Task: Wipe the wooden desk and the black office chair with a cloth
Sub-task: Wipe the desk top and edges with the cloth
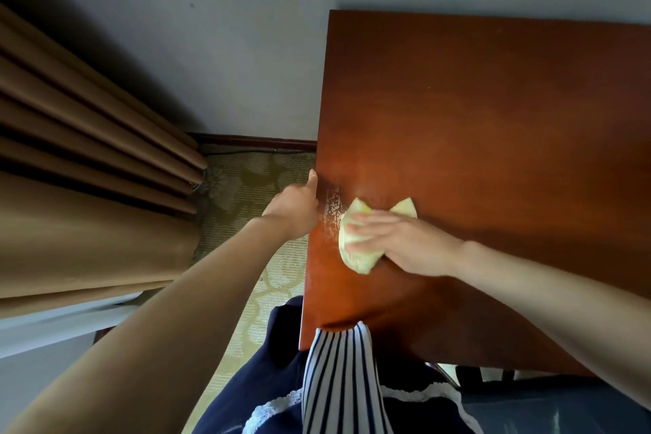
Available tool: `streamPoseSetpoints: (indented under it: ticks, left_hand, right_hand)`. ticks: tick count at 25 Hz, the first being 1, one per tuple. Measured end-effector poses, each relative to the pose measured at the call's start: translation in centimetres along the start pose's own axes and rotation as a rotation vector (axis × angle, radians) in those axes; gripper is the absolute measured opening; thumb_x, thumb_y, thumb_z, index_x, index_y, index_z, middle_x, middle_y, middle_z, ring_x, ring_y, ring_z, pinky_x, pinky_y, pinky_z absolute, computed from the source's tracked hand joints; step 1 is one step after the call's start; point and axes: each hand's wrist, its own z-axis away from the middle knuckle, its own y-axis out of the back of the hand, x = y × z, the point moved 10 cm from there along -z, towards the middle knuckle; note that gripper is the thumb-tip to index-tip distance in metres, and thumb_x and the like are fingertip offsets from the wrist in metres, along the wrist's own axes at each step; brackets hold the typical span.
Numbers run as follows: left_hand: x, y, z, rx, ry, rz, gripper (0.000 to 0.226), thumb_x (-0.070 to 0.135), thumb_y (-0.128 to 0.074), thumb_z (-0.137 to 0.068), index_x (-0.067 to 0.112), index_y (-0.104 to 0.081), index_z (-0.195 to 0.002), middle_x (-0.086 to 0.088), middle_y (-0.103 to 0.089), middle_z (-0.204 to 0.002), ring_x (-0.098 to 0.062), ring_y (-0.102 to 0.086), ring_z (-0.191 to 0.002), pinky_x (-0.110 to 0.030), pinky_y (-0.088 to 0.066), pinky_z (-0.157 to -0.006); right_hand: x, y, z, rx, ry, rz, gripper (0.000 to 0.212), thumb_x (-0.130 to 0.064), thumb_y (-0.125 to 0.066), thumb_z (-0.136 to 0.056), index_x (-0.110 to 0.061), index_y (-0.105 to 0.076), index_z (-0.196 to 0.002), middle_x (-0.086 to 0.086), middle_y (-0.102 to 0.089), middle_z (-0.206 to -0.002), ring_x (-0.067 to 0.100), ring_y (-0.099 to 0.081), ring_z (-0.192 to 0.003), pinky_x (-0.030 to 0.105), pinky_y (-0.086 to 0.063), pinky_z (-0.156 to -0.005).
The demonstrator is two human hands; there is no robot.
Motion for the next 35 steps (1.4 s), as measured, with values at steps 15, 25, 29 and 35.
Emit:
streamPoseSetpoints:
  ticks: [15,25,29,35]
  left_hand:
    - [-0.3,0.0,-0.2,0.005,-0.114,-0.079,0.080,0.041,-0.051,-0.095,0.018,0.000,-0.152,-0.008,-0.055,-0.124,-0.023,-0.057,-0.102,-0.036,-0.051,-0.085]
    - [-0.2,1.6,-0.4,0.119,-0.122,-0.580,0.114,0.068,-0.058,-0.074,0.014,0.006,-0.151,-0.004,0.001,-0.160,-0.022,-0.004,-0.146,-0.043,-0.007,-0.119]
    - [0.9,2.1,-0.6,0.126,-0.093,-0.674,0.125,0.073,-0.058,-0.069,0.013,0.017,-0.149,-0.005,0.019,-0.158,-0.025,0.011,-0.146,-0.048,-0.001,-0.118]
    - [3.0,2.0,-1.7,0.115,-0.094,-0.744,0.133,0.079,-0.058,-0.063,0.011,0.020,-0.147,-0.008,0.024,-0.156,-0.028,0.021,-0.143,-0.054,0.008,-0.113]
  right_hand:
    - [8.8,8.9,-8.7,0.138,-0.224,0.059,0.064,0.010,-0.038,-0.093,-0.032,-0.038,-0.142,-0.003,-0.020,-0.156,0.014,-0.011,-0.145,0.026,-0.005,-0.117]
    - [12.5,11.0,-9.9,0.334,-0.482,-0.025,0.057,0.004,-0.033,-0.097,-0.029,-0.035,-0.144,-0.001,-0.020,-0.156,0.018,-0.010,-0.145,0.032,-0.004,-0.119]
    - [10.5,9.5,-6.7,0.332,-0.424,0.035,0.059,0.006,-0.037,-0.096,-0.030,-0.038,-0.142,0.000,-0.023,-0.155,0.018,-0.014,-0.144,0.031,-0.007,-0.118]
    - [6.1,6.5,-0.9,0.336,-0.326,0.073,0.054,0.007,-0.043,-0.093,-0.024,-0.048,-0.137,0.002,-0.036,-0.149,0.023,-0.025,-0.141,0.031,-0.017,-0.114]
